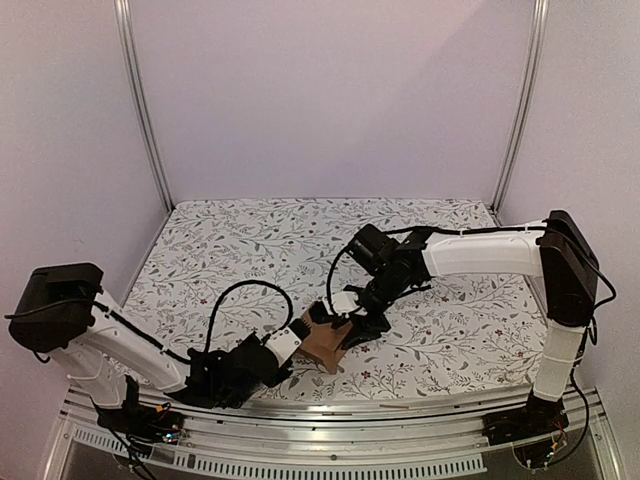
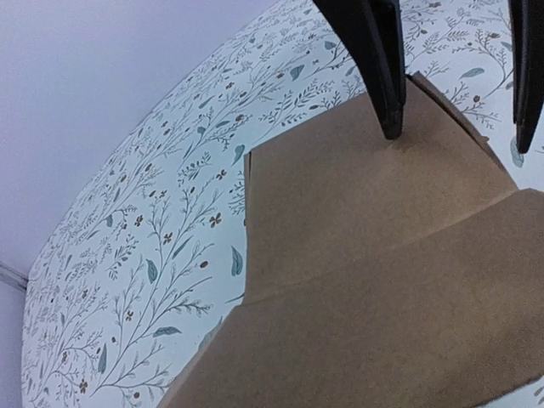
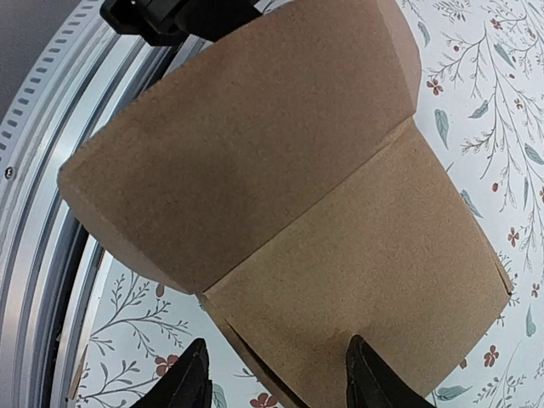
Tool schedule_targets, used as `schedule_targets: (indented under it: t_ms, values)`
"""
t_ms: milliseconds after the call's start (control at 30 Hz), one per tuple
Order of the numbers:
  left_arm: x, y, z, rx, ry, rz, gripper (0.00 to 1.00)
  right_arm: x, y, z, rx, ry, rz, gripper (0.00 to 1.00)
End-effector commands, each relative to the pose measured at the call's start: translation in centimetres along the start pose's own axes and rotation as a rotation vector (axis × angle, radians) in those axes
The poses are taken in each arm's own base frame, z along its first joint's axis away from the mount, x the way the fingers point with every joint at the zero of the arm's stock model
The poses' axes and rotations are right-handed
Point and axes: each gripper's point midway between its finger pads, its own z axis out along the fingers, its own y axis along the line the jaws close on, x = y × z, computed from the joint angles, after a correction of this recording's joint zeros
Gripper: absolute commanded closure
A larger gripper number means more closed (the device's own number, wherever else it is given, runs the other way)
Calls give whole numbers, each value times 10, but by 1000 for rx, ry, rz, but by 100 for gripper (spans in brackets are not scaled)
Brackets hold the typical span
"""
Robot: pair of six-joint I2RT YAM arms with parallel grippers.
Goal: Fold the paper box
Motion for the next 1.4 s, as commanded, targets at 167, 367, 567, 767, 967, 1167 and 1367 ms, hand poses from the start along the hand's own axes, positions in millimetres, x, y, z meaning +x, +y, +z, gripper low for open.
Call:
schedule_targets:
  t_ms: [167,367,567,767,967,1167,1367]
  values:
    - [40,3,-49,-53,150,61,63,18,10,16,-67,89,15,45]
    - [3,7,-75,-50,83,-36,57,20,4,17,-50,109,46,45]
    - [-29,25,-90,-19,17,-121,52,-6,1,-22,-31,6,96,44]
    - [-31,55,-101,-73,-39,-231,48,-37,-22,-60,11,-136,177,42]
    - [-43,86,-90,-133,-77,-445,29,-21,-71,-48,56,-134,469,45]
    - [-45,94,-51,48,-20,-703,25,20,-80,-39,91,-49,676,47]
    - [-50,86,-14,121,79,-685,25,37,-70,-25,10,-41,751,54]
